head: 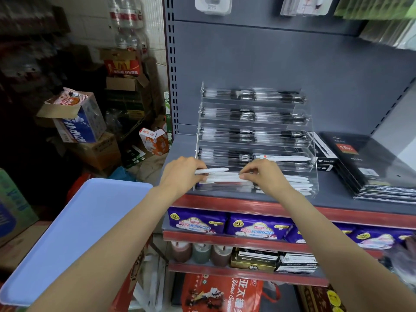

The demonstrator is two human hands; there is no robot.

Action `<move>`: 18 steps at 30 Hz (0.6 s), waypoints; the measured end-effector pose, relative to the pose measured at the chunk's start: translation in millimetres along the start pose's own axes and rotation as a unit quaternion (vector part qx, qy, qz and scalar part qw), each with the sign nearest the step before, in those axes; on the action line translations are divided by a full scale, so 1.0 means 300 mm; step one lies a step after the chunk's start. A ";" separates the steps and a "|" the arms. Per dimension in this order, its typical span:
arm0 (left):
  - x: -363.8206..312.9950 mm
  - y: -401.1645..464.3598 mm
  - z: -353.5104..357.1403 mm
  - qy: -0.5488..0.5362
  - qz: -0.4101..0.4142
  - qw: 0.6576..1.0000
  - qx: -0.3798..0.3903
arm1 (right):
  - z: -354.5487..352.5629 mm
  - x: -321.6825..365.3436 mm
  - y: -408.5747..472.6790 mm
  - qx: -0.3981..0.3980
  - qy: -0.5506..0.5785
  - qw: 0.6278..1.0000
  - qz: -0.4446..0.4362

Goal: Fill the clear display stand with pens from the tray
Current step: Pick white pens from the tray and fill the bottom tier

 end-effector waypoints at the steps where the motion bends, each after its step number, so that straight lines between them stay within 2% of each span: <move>1: 0.000 0.004 0.000 0.000 0.000 1.000 -0.004 | 0.001 0.000 -0.001 0.012 -0.013 1.000 -0.001; 4: -0.009 0.015 0.009 0.013 0.007 1.000 -0.004 | 0.007 -0.003 -0.008 0.029 -0.036 0.999 -0.002; 8: -0.009 0.017 0.019 0.018 0.015 1.000 0.000 | 0.011 -0.006 -0.016 0.008 -0.038 0.999 0.004; 14: -0.023 0.006 0.010 -0.027 0.036 0.999 0.005 | 0.019 -0.006 -0.021 0.006 -0.055 0.998 -0.012; 16: -0.040 0.010 0.025 -0.053 0.054 0.997 0.030 | -0.007 -0.006 -0.026 -0.040 0.007 0.999 -0.008; 18: -0.070 0.019 0.040 -0.082 0.083 0.991 0.059 | -0.028 0.004 -0.031 -0.063 0.149 0.987 -0.007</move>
Point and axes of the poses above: each hand's wrist, its own y-axis towards the middle knuckle, its own z-axis out of the palm, x = y × z, the point moved 9 cm from there along y, towards the middle knuckle, and after that the axes turned 5 degrees about x, right-handed, at the moved point
